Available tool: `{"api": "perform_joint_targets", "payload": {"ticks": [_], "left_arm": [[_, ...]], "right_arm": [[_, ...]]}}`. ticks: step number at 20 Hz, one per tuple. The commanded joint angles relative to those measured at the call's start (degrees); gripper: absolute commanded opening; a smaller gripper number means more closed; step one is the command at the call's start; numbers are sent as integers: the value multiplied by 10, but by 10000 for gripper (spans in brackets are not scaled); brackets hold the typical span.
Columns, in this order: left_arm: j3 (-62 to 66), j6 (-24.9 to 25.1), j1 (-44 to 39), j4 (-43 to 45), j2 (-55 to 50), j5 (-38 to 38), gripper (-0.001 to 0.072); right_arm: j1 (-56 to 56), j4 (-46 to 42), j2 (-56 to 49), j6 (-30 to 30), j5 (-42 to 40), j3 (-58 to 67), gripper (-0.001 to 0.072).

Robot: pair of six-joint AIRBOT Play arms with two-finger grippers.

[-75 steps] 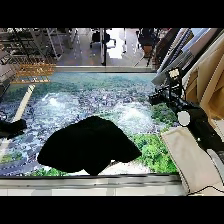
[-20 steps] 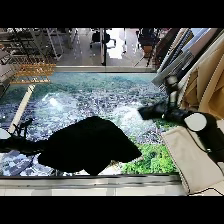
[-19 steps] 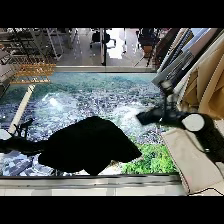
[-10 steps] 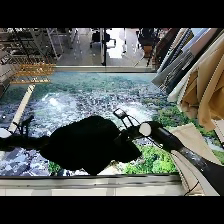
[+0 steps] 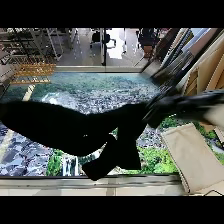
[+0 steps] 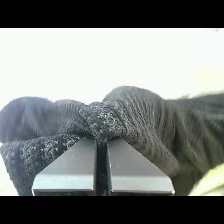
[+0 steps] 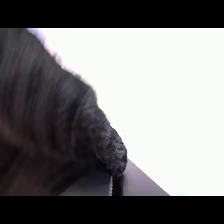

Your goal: Fold the clothes and pants, and hang the long-sleeved shirts on hangers.

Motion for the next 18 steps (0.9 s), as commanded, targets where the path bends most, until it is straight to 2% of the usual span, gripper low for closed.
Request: {"api": "perform_joint_targets", "payload": {"ticks": [1,3,5,6,9,12,13,15,17,18], "left_arm": [[75,4,55,-232,50,14,25],[75,23,54,-246,61,63,24],[75,24,55,-173,62,91,23],[72,24,54,-106,58,93,23],[-23,28,49,51,55,110,23],[-165,56,49,201,25,239,23],[-192,56,54,257,2,255,22],[-217,55,76,349,-51,249,23],[-221,53,118,401,-99,249,25],[-221,57,141,408,-118,249,56]], "right_arm": [[1,-36,72,-29,-235,70,35],[-19,-37,49,-37,-326,70,34],[-65,-22,-17,-37,-324,70,34],[-91,4,-63,-38,-313,70,34],[-125,163,-227,-79,-280,70,33],[-100,311,-347,-138,-264,70,35],[-86,329,-371,-143,-237,70,66],[-63,313,-387,-141,-171,70,493],[-66,269,-379,-100,-135,70,503],[-78,249,-374,-70,-125,70,504]]}}
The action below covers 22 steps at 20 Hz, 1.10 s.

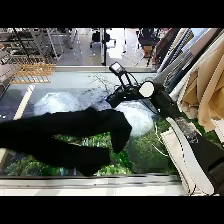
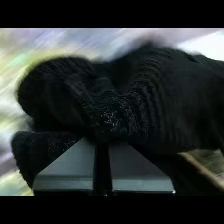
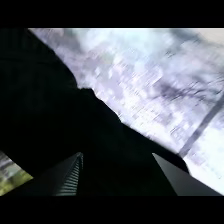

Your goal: Fold the clothes and pants, and hang the long-sleeved shirts on hangers.

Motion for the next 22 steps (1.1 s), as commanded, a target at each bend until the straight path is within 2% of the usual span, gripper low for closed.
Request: {"api": "perform_joint_targets", "payload": {"ticks": [1,2,4,6,7,9,12,14,19,20,22], "left_arm": [[-24,9,63,100,-73,16,422],[-24,6,74,80,-85,19,704],[-23,27,80,-36,-97,23,716],[-23,96,65,-171,-98,45,714],[-23,108,52,-216,-100,75,714],[-11,107,16,-235,-117,113,715],[51,101,-49,-234,-198,104,715],[135,47,-88,-202,-282,83,715],[391,-105,-147,-47,-520,-104,714],[429,-127,-152,-21,-552,-126,714],[493,-138,-158,0,-603,-143,712]], "right_arm": [[-23,-27,-11,74,78,1,509],[-45,-25,-10,101,103,0,523],[-89,-9,-10,144,169,-22,548],[-116,11,-10,155,223,-70,548],[-120,17,-10,156,230,-99,547],[-116,24,-10,156,211,-163,548],[-92,57,-10,156,144,-242,583],[-72,65,-10,156,107,-265,583],[-42,67,-10,157,84,-268,583],[-42,67,-10,159,90,-268,583],[-41,67,-10,159,110,-268,583]]}}
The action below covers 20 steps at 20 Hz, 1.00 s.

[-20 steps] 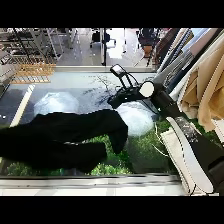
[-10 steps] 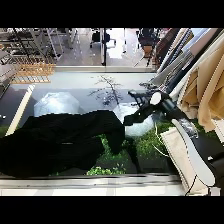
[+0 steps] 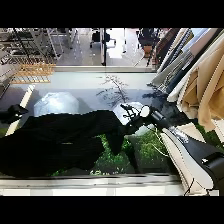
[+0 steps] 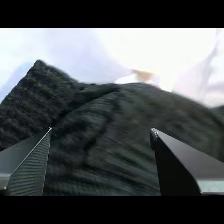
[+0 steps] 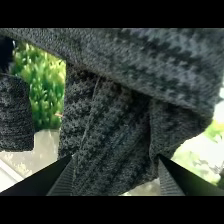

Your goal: Fold the clothes and pants, and hang the long-sleeved shirts on hangers.

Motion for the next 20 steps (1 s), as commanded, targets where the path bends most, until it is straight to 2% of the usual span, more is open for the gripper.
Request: {"api": "perform_joint_targets", "payload": {"ticks": [1,4,9,10,12,13,14,15,16,19,20], "left_arm": [[129,-59,-17,64,-107,-66,712],[183,-83,-17,83,-153,-72,712],[186,-75,-20,81,-187,-74,697],[186,-56,-25,81,-188,-70,641],[186,-22,-38,74,-188,-59,477],[186,-5,-46,74,-188,-57,462],[186,12,-55,75,-188,-57,378],[186,18,-63,74,-188,-62,93],[186,20,-69,72,-188,-65,24],[186,22,-75,14,-186,-79,20],[186,22,-73,-16,-180,-80,21]], "right_arm": [[8,0,0,0,18,-4,583],[16,-1,0,0,23,-4,582],[34,-14,0,16,4,-4,582],[36,-22,0,25,1,-4,581],[36,-50,-1,43,-11,-4,580],[36,-62,-4,56,-16,-4,580],[36,-74,-9,70,-18,-4,580],[36,-87,-14,87,-18,-4,565],[36,-92,-21,99,-19,-4,562],[36,-91,-42,137,-59,-4,561],[36,-89,-43,141,-85,-4,447]]}}
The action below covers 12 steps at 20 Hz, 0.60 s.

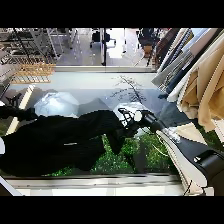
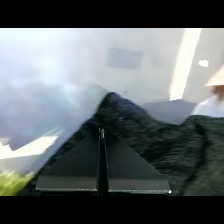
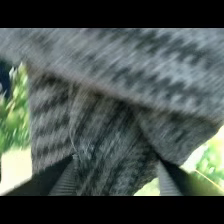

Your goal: Fold the clothes and pants, and hang the long-sleeved shirts on hangers.

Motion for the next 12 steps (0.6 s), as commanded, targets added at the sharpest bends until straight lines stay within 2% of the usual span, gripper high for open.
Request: {"api": "perform_joint_targets", "payload": {"ticks": [1,2,6,9,10,11,12], "left_arm": [[1,11,0,-82,15,-9,20],[2,11,5,-103,30,-6,19],[22,12,38,-136,99,0,18],[19,10,59,-95,127,-23,24],[17,3,61,-70,125,-38,78],[3,-10,60,-48,125,-39,320],[-17,-27,58,-34,122,-36,469]], "right_arm": [[1,-10,-10,35,-70,6,81],[-2,-20,-7,35,-75,19,38],[-28,-144,10,36,-18,147,34],[-47,-165,36,-2,62,235,34],[-46,-176,49,-24,96,247,34],[-40,-182,68,-58,135,248,34],[-33,-185,84,-102,181,247,34]]}}
